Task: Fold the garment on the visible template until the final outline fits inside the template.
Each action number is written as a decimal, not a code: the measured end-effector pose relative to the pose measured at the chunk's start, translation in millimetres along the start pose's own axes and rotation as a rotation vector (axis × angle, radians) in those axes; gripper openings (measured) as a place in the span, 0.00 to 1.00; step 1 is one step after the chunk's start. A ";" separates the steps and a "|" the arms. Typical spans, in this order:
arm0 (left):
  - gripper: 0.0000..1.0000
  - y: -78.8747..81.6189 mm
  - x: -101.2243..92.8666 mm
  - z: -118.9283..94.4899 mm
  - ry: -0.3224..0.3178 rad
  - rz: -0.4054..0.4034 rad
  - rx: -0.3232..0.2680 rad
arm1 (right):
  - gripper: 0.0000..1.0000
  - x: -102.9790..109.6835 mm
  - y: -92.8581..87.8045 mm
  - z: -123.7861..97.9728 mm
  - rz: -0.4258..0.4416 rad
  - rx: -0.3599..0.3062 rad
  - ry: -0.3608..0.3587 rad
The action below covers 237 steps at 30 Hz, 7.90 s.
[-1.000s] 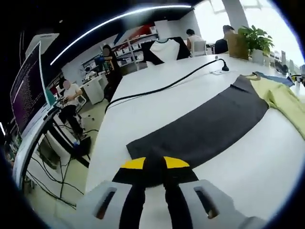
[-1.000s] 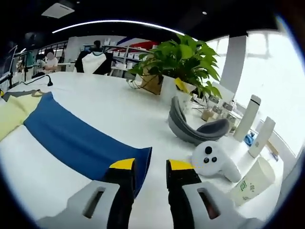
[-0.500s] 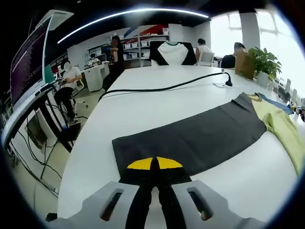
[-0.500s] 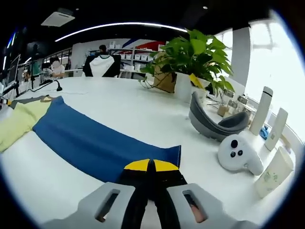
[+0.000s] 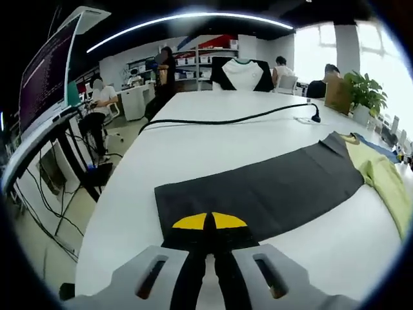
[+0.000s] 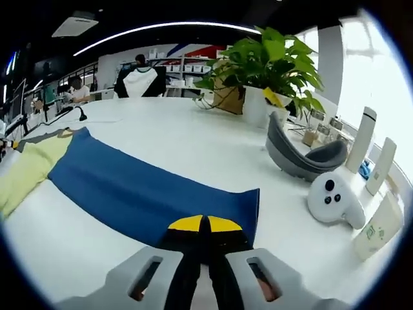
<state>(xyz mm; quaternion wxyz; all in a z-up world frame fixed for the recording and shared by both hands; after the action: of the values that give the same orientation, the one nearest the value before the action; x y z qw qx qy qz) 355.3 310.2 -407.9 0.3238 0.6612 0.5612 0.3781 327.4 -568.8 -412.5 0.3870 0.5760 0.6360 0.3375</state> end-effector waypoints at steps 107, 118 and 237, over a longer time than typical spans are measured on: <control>0.01 -32.2 -204.8 -180.9 -0.499 -0.013 -0.438 | 0.00 205.2 -21.3 -158.5 -0.055 -0.316 0.274; 0.01 -37.5 -227.9 -196.0 -0.574 0.028 -0.441 | 0.00 234.2 -23.0 -179.4 -0.100 -0.306 0.407; 0.03 -29.0 -277.1 -201.0 -0.703 0.189 -0.431 | 0.00 256.2 1.1 -192.7 -0.089 -0.303 0.605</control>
<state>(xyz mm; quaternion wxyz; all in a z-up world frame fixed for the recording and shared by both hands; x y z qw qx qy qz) 144.0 42.2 -369.1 0.5903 0.7157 0.2617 0.2663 148.7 -310.8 -346.9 0.2762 0.3573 0.6893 0.5664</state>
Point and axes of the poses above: the point that each gripper's makers call its tool centre point, and the gripper's own axes: z roughly forward along the fingers, x roughly to its left, y roughly out of its top, the point moved 9 cm from there along -z, roughly backward along the fingers, and after that the axes turned 3 degrees about -x, right-handed, at the moved point
